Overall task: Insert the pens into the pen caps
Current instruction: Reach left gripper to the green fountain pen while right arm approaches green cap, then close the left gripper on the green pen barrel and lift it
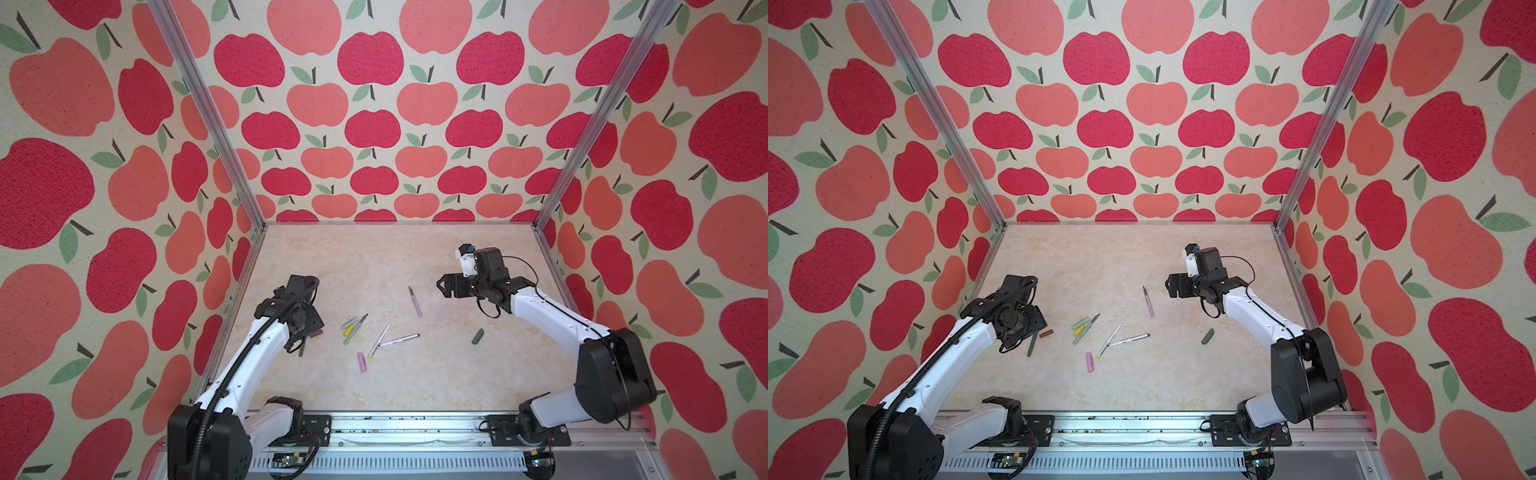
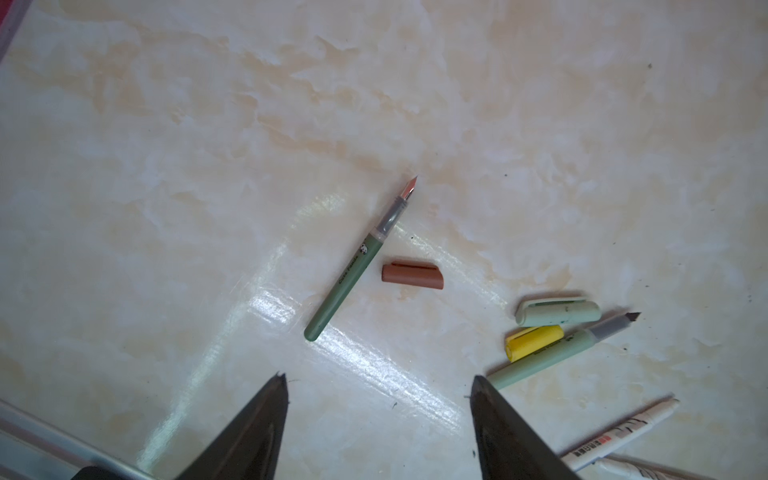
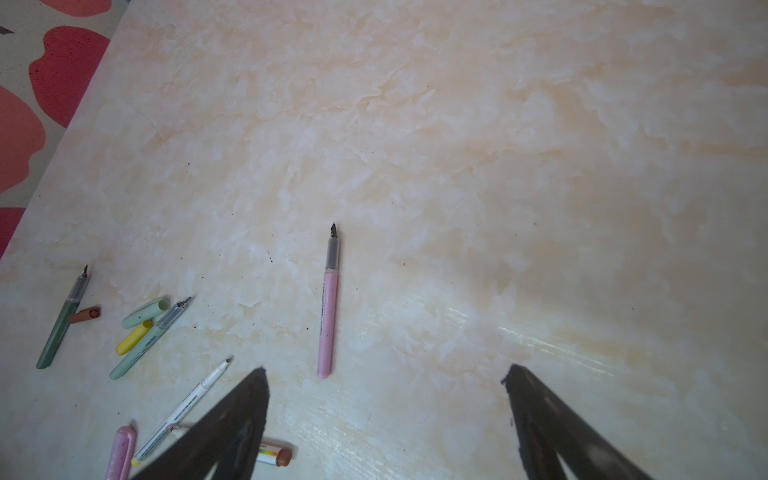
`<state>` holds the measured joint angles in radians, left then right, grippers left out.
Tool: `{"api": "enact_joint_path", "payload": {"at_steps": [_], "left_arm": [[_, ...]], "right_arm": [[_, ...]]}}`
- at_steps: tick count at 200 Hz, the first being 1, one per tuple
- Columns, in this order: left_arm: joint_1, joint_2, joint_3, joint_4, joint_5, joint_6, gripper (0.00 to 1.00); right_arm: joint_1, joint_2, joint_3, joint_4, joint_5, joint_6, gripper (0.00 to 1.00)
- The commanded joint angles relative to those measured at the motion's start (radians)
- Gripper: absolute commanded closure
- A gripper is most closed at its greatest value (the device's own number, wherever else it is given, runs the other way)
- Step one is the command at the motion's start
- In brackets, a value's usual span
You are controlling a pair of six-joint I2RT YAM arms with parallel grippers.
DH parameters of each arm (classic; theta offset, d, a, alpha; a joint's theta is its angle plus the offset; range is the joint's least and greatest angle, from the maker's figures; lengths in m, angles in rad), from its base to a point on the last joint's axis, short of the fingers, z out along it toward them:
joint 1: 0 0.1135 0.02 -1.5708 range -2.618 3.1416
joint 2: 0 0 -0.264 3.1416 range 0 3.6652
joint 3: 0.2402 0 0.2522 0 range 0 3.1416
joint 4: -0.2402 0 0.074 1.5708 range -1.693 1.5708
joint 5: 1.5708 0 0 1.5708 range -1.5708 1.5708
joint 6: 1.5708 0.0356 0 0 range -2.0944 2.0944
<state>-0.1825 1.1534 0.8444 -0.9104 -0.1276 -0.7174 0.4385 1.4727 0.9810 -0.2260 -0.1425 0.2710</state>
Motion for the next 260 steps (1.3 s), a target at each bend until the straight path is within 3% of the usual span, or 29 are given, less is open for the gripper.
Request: {"api": "enact_joint_path", "payload": {"at_steps": [1, 85, 145, 211, 260], "left_arm": [[-0.004, 0.050, -0.020, -0.078, -0.026, -0.014, 0.31], [0.025, 0.249, -0.059, 0.049, -0.022, 0.048, 0.50], [0.094, 0.321, -0.051, 0.116, -0.033, 0.127, 0.56], [0.145, 0.407, -0.023, 0.155, 0.045, 0.160, 0.62], [0.160, 0.462, -0.010, 0.172, 0.078, 0.167, 0.75]], "right_arm": [[0.000, -0.028, 0.016, -0.034, 0.026, -0.036, 0.08], [-0.013, -0.027, 0.012, -0.027, 0.033, -0.044, 0.08], [-0.023, -0.035, 0.002, -0.023, 0.030, -0.041, 0.09], [-0.025, -0.047, -0.002, -0.019, 0.024, -0.040, 0.10], [-0.025, -0.057, -0.005, -0.020, 0.027, -0.038, 0.11]]}}
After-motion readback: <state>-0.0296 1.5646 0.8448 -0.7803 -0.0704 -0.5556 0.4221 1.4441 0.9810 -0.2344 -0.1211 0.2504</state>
